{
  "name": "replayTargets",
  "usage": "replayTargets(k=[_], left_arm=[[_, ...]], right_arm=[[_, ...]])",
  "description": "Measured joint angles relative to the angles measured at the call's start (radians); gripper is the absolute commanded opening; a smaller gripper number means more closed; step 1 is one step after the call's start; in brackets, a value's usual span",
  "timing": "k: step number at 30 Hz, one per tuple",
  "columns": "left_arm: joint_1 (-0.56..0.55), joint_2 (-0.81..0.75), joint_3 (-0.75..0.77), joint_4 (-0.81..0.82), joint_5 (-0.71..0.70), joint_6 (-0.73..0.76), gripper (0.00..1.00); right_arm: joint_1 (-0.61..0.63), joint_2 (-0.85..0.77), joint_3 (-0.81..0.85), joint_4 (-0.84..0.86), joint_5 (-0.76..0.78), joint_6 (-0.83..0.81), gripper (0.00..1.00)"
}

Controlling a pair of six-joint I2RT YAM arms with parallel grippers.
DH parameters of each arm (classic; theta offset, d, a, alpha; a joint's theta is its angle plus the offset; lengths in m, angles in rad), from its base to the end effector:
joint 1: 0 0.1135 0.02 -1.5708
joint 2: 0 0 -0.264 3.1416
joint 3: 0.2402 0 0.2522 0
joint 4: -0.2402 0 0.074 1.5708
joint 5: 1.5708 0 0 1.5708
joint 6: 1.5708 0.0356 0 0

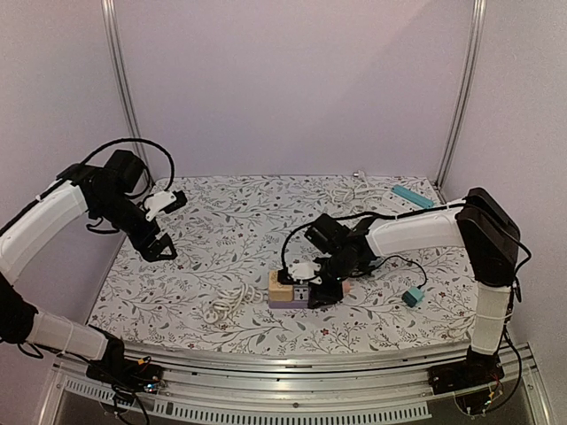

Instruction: Insert the plug

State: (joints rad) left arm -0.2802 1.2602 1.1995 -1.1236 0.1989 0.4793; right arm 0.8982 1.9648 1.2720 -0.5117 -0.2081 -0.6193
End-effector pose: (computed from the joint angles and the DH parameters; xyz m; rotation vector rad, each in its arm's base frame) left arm 0.2177 -0.0700 0.3090 1.0615 2.5157 -0.2180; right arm 0.2354 0.3074 0.1454 -1.9559 1.9848 0.3598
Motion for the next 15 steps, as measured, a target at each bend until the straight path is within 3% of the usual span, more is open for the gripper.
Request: replayTargets(k=[9,15], left_arm=[[0.004,0.003,0.019,0.011,0.000,-0.010,0.98],[0.007,0.023,0.042,0.013,-0.001,-0.014,0.97]], right_arm=[[-0.048,0.105,0.158,0.000,0.042,0.130,0.37],[-0.066,0.351,0.548,-0.042,0.169,0.238,0.42]])
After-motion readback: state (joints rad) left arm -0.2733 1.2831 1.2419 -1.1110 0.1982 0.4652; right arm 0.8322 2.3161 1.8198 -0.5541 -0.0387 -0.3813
